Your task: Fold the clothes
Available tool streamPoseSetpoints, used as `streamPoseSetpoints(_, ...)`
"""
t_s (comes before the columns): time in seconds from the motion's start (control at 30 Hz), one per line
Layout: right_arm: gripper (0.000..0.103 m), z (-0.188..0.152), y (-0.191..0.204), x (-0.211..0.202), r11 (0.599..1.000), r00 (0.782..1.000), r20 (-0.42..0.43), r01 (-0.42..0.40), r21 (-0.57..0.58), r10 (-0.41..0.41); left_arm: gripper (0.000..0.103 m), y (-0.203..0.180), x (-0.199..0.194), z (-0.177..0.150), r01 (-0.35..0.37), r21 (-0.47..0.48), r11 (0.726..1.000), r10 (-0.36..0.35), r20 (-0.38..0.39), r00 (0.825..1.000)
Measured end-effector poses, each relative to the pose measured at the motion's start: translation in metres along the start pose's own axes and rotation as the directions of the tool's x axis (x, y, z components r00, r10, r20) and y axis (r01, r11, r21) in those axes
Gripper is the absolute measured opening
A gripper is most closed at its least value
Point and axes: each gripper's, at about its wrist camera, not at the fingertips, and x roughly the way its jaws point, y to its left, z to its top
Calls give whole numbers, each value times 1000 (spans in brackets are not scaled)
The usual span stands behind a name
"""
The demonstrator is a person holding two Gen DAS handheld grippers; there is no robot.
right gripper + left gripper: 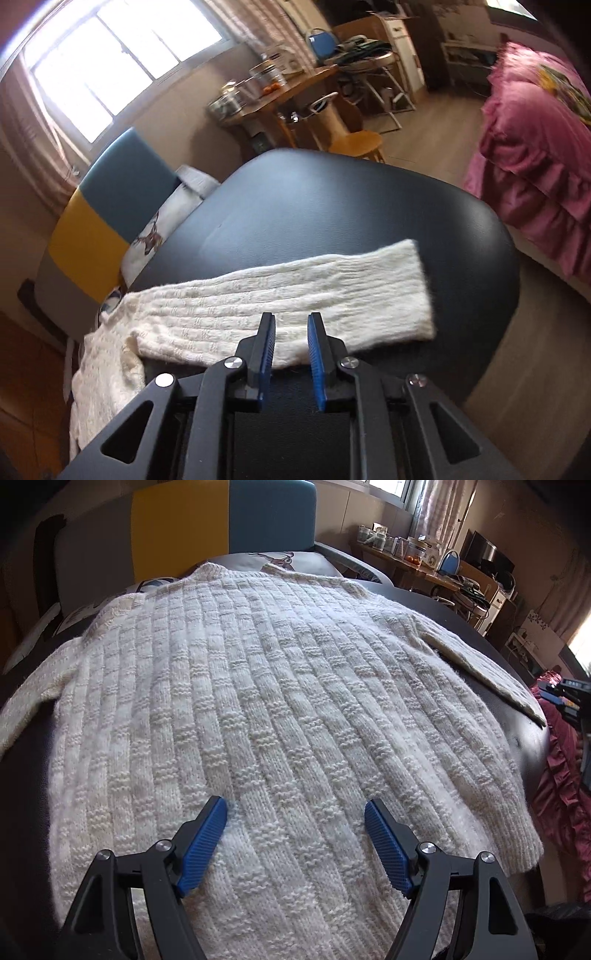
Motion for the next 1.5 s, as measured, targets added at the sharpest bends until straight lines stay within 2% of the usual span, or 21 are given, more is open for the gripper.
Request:
streamPoseSetpoints(0.1,18,4,8,26,999,998,-58,37,-38,-39,77,7,-4,16,52,-42,998,-54,-29,998)
streamPoseSetpoints(0.2,18,7,14,44,996,992,-106,57,-65,-63,77,8,-15,57,118,-50,992,-117,21,993)
streamPoseSetpoints(0.27,18,7,8,44,999,994,-105,23,-48,-28,77,-2,-16,96,148,-2,989,-147,63,987)
streamPoseSetpoints(0.4,17,9,-9,46,998,992,-107,-60,1,60,77,-40,11,181,135,160,978,-154,115,981)
streamPoseSetpoints(0.47,17,11,-13,47,996,990,-116,-83,16,84,77,-58,36,218,121,228,966,-150,114,982)
streamPoseSetpoints(0.53,17,13,-14,48,996,988,-120,-92,13,93,74,-73,64,248,145,273,951,-176,95,980)
streamPoseSetpoints(0.6,17,15,-14,48,995,987,-123,-102,10,102,57,-84,95,270,175,297,939,-197,46,979)
streamPoseSetpoints(0.7,17,15,-9,49,996,988,-126,-89,-31,84,47,-97,139,294,215,326,920,-214,-39,976)
streamPoseSetpoints(0.8,17,14,-4,50,994,989,-132,-71,-80,60,43,-102,179,309,243,329,912,-220,-105,970)
streamPoseSetpoints(0.93,17,15,-1,51,992,988,-148,-62,-112,45,42,-115,215,320,238,351,906,-205,-128,970)
streamPoseSetpoints(1.0,13,17,0,52,992,987,-158,-40,-119,20,43,-122,223,326,204,362,910,-185,-86,979)
streamPoseSetpoints(1.1,5,19,0,52,990,992,-119,34,-139,-50,43,-119,228,331,193,304,933,-188,-48,981)
streamPoseSetpoints(1.2,5,16,3,51,985,992,-97,67,-161,-84,43,-114,218,325,178,280,943,-179,-22,984)
streamPoseSetpoints(1.3,6,17,5,50,982,992,-86,81,-168,-97,43,-105,191,312,205,242,948,-213,8,977)
streamPoseSetpoints(1.37,9,20,12,48,975,989,-62,119,-185,-132,43,-103,167,296,242,250,937,-255,20,967)
streamPoseSetpoints(1.4,13,21,22,46,968,989,-42,129,-214,-141,43,-103,155,288,263,261,929,-278,21,960)
streamPoseSetpoints(1.5,13,23,63,45,962,999,-51,-21,-273,7,43,-108,129,260,328,284,901,-341,-2,940)
